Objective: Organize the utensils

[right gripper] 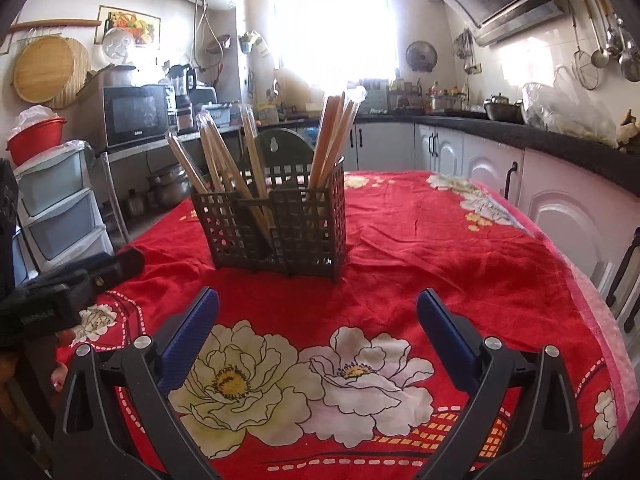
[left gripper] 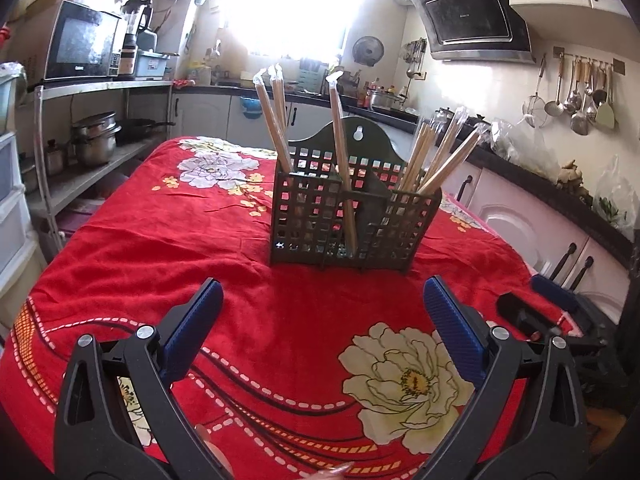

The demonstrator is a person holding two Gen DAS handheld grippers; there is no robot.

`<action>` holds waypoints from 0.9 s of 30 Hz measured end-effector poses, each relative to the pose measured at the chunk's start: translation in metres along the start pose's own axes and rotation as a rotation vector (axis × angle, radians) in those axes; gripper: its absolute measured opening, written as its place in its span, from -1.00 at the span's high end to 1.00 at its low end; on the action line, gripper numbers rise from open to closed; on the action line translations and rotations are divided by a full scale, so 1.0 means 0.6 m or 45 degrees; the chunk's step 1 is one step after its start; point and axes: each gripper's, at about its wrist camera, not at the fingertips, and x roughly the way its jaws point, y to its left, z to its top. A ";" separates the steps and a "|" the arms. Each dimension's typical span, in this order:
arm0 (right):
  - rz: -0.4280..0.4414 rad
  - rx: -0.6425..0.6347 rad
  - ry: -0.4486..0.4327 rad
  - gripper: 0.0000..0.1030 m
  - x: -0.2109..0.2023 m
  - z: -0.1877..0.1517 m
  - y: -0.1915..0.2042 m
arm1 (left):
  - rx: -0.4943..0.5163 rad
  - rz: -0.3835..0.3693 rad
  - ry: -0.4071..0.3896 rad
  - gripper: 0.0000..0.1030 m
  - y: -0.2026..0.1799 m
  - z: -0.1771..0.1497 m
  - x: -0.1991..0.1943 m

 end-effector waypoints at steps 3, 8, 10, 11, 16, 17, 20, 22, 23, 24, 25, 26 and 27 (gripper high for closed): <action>-0.008 0.013 -0.064 -0.87 -0.012 0.001 -0.003 | 0.017 0.024 -0.006 -0.79 0.000 -0.008 0.003; -0.009 0.012 -0.136 -0.87 -0.028 -0.004 -0.004 | 0.029 0.097 -0.030 -0.79 -0.002 -0.012 0.004; -0.013 0.014 -0.152 -0.87 -0.032 -0.006 -0.004 | 0.027 0.082 -0.050 -0.79 0.000 -0.015 -0.001; -0.014 0.015 -0.151 -0.87 -0.032 -0.006 -0.005 | 0.025 0.075 -0.063 -0.79 0.000 -0.015 -0.005; -0.015 0.016 -0.140 -0.87 -0.030 -0.006 -0.004 | 0.021 0.062 -0.094 -0.79 0.003 -0.016 -0.012; -0.016 0.018 -0.137 -0.87 -0.030 -0.006 -0.005 | 0.019 0.057 -0.098 -0.79 0.004 -0.016 -0.013; -0.019 0.026 -0.136 -0.87 -0.029 -0.006 -0.006 | 0.014 0.055 -0.104 -0.79 0.005 -0.017 -0.016; -0.021 0.029 -0.133 -0.87 -0.030 -0.008 -0.005 | 0.011 0.055 -0.106 -0.79 0.006 -0.017 -0.016; -0.021 0.029 -0.133 -0.87 -0.029 -0.008 -0.006 | 0.010 0.054 -0.108 -0.79 0.006 -0.017 -0.016; -0.020 0.028 -0.133 -0.87 -0.029 -0.008 -0.006 | 0.009 0.053 -0.110 -0.79 0.006 -0.017 -0.016; -0.021 0.028 -0.133 -0.87 -0.029 -0.008 -0.006 | 0.008 0.052 -0.111 -0.79 0.006 -0.017 -0.017; -0.021 0.028 -0.133 -0.87 -0.029 -0.008 -0.006 | 0.009 0.051 -0.111 -0.79 0.006 -0.017 -0.017; -0.021 0.027 -0.132 -0.87 -0.029 -0.007 -0.006 | 0.010 0.053 -0.110 -0.79 0.006 -0.017 -0.017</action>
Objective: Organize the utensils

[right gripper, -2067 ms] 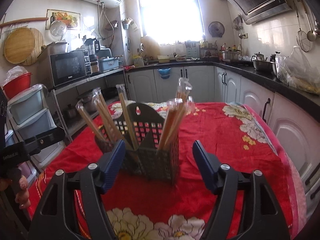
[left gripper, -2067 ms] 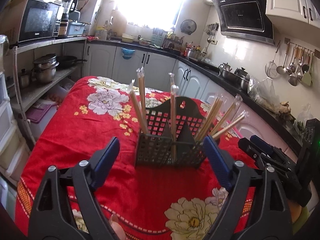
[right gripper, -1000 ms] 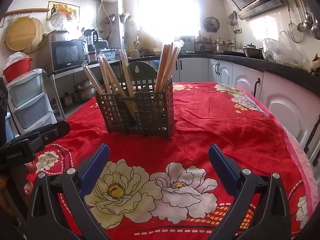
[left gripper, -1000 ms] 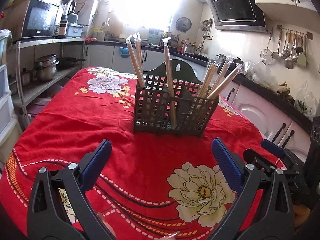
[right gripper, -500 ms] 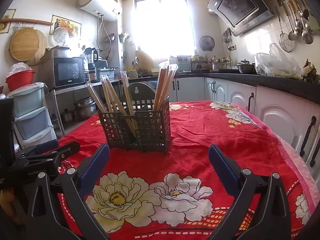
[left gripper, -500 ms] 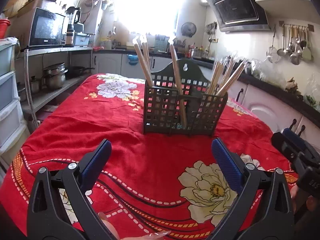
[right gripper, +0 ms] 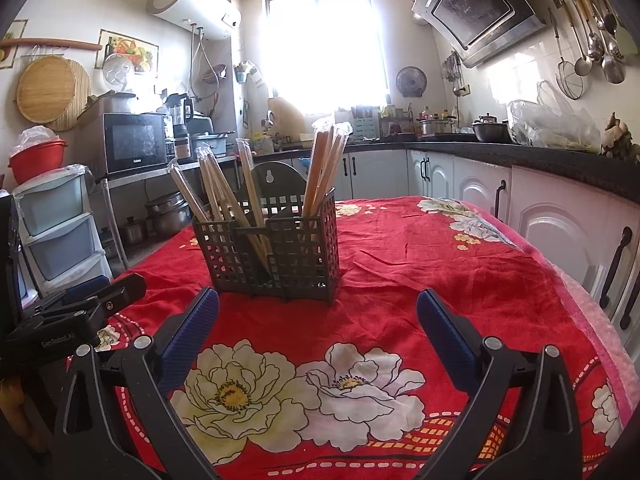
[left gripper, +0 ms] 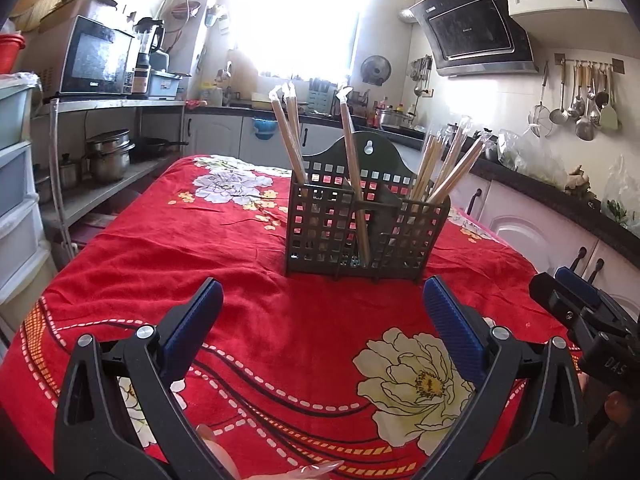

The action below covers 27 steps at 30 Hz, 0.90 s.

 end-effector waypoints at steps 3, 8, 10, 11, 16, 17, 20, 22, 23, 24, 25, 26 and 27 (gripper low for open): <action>-0.003 0.000 0.003 -0.87 0.002 0.000 -0.001 | 0.001 -0.001 -0.001 -0.79 0.000 0.000 -0.001; -0.004 0.000 0.002 -0.87 0.002 0.000 -0.001 | 0.000 -0.002 -0.002 -0.79 0.000 0.000 -0.001; -0.003 -0.002 0.003 -0.87 0.002 0.000 -0.001 | 0.000 -0.002 -0.001 -0.79 0.000 0.000 -0.001; -0.004 -0.003 0.003 -0.87 0.002 0.000 -0.001 | 0.001 -0.002 -0.001 -0.79 0.000 0.000 -0.001; -0.004 -0.007 0.003 -0.87 0.002 0.000 0.000 | 0.001 -0.001 -0.001 -0.79 0.000 0.000 -0.001; -0.004 -0.007 0.003 -0.87 0.002 -0.001 0.001 | 0.002 -0.001 -0.001 -0.79 0.000 0.000 -0.001; -0.004 -0.006 0.003 -0.87 0.002 -0.001 0.001 | 0.002 -0.001 -0.002 -0.79 0.000 0.000 -0.001; -0.004 -0.006 0.002 -0.87 0.002 -0.001 0.001 | 0.001 -0.001 -0.002 -0.79 0.000 0.000 -0.001; -0.005 -0.007 0.002 -0.87 0.002 -0.001 0.001 | 0.000 -0.001 -0.002 -0.79 0.001 0.000 -0.001; -0.005 -0.007 0.001 -0.88 0.002 -0.001 0.001 | -0.001 -0.001 -0.001 -0.79 0.001 0.000 -0.001; -0.005 -0.008 0.001 -0.88 0.002 -0.001 0.001 | 0.001 -0.001 -0.002 -0.79 0.000 0.000 -0.001; -0.005 -0.009 0.001 -0.88 0.002 -0.001 0.002 | 0.000 -0.001 -0.002 -0.79 0.000 0.000 -0.001; -0.006 -0.008 0.001 -0.88 0.001 -0.001 0.002 | 0.002 -0.002 -0.003 -0.79 0.000 0.000 -0.001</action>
